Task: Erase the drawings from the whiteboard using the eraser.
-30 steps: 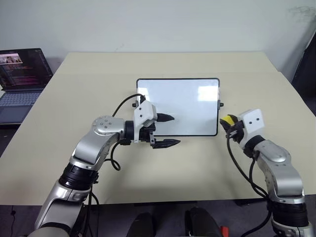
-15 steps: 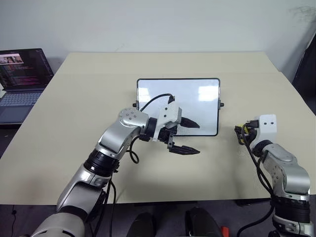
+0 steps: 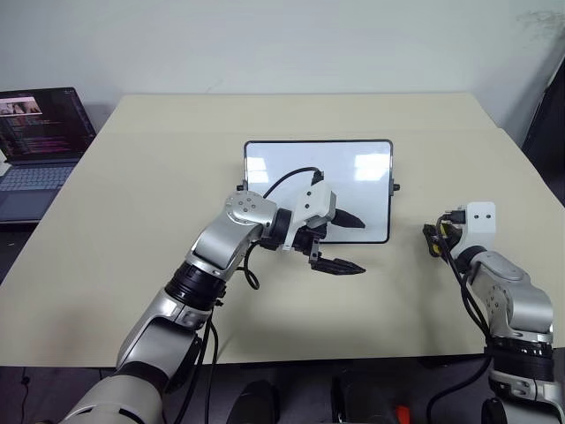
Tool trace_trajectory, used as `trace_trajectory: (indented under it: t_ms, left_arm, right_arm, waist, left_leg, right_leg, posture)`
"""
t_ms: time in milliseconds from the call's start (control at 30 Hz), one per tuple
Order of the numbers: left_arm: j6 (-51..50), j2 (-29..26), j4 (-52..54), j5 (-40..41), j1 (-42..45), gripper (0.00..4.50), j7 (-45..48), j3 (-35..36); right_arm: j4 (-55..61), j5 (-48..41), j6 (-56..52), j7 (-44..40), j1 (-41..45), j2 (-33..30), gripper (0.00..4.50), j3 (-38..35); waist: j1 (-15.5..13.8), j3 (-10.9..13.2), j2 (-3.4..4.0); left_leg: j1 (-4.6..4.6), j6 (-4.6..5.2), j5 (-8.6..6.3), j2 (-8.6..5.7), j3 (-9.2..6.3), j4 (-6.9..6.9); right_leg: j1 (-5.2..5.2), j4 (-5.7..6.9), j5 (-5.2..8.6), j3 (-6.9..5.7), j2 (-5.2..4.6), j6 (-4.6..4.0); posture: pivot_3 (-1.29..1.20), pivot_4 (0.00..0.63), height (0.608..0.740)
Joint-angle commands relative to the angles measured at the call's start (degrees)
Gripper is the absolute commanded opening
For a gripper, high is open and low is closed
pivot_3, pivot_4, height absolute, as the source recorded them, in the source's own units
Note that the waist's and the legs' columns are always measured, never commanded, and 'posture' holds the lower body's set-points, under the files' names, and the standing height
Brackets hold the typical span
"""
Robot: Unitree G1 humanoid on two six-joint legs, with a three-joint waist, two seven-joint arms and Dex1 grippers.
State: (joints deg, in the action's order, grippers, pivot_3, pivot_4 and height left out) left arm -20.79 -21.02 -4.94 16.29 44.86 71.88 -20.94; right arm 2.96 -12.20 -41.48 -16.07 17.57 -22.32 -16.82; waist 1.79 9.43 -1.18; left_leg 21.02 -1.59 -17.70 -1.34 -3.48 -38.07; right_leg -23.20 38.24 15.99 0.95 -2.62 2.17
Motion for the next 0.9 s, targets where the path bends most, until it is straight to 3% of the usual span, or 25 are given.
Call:
trace_trajectory:
  t_ms: [33,333,667,767,900]
  left_arm:
    - [0.51,0.11,1.77,-0.13,0.19,4.50,-0.28,0.55]
    - [0.82,-0.40,2.42,-0.24,-1.19,4.50,-3.15,2.23]
    - [-3.75,-2.93,13.72,2.38,-14.26,4.50,-20.35,17.28]
    - [-6.43,-2.84,20.94,3.81,-23.43,4.50,-27.46,24.09]
    - [-6.80,-0.74,28.31,2.97,-34.07,4.50,-36.46,29.67]
  right_arm:
    - [-0.57,-0.32,2.27,-0.21,1.52,-1.25,1.46,-0.43]
    - [-2.37,-2.04,6.68,-0.78,2.59,-0.98,4.45,-1.39]
    - [23.74,-10.23,6.97,-1.88,-5.31,3.56,4.45,1.69]
    - [29.02,-6.13,12.28,0.19,-11.92,7.28,4.45,7.87]
    - [27.44,0.34,24.54,1.65,-19.35,11.19,4.45,13.53]
  waist:
    - [0.00,0.00,0.00]
    - [0.02,0.00,0.00]
    - [0.07,-0.02,0.04]
    - [0.09,-0.04,0.08]
    - [-0.16,-0.05,0.08]
  left_leg:
    - [0.00,0.00,0.00,0.00,0.02,0.00]
    - [-0.10,0.04,-0.02,0.00,0.12,-0.07]
    - [-0.14,0.11,-0.06,0.05,0.09,-0.13]
    - [-0.13,0.10,-0.05,0.01,0.05,-0.12]
    - [-0.15,0.09,-0.05,-0.02,0.04,-0.12]
  right_leg:
    - [0.00,0.01,0.00,0.01,0.00,0.00]
    - [-0.01,0.26,0.01,0.03,0.00,0.02]
    - [-0.06,0.41,0.02,0.10,-0.19,0.02]
    - [-0.06,0.40,0.04,0.13,-0.28,0.05]
    - [-0.06,0.40,0.05,0.12,-0.38,0.06]
  posture:
    - [0.00,0.150,0.740]
    - [0.00,0.150,0.740]
    - [0.00,0.150,0.740]
    - [0.00,0.150,0.740]
    - [0.00,0.150,0.740]
